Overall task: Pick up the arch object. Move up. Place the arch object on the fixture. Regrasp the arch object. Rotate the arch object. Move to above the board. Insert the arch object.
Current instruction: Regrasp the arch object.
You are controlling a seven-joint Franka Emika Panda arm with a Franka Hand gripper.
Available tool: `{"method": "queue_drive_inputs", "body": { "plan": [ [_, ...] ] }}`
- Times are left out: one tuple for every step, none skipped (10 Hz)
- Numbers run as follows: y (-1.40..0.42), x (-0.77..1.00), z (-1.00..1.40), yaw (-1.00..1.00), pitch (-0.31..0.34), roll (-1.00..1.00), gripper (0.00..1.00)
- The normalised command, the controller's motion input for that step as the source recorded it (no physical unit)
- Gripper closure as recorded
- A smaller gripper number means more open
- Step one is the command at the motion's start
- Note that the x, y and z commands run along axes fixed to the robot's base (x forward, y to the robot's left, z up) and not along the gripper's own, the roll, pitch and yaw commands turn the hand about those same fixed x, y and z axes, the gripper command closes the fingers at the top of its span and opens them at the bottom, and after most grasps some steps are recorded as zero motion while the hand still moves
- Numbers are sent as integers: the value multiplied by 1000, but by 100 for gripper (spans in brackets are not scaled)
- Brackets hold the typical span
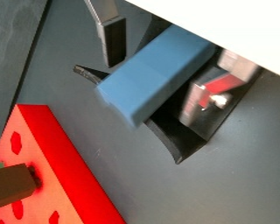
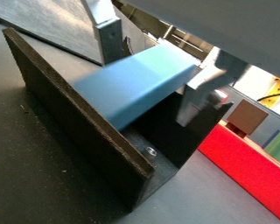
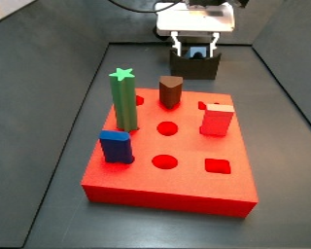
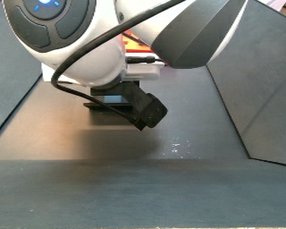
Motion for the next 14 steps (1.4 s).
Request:
{"method": "queue_drive_inputs", "body": {
  "plan": [
    [0,0,1000,-25,7,22,0],
    [2,-13,1000,-16,18,26,0],
    [1,-27,1000,-4,24,36,0],
    [-1,-27,1000,0,33,43,0],
    [2,-28,1000,4,54,50,0],
    [5,-29,951,0,67,47,0],
    [7,-30,723,-7,84,44,0],
    [8,-26,607,-13,90,41,0],
    [8,-20,372,-27,86,37,0],
    [-907,-103,1000,26,77,1000,0],
    [-884,-95,852,26,73,1000,0],
    [-811,-96,750,25,66,1000,0],
    [-613,-114,497,24,55,1000,0],
    [-396,-83,219,23,52,1000,0]
  ]
}}
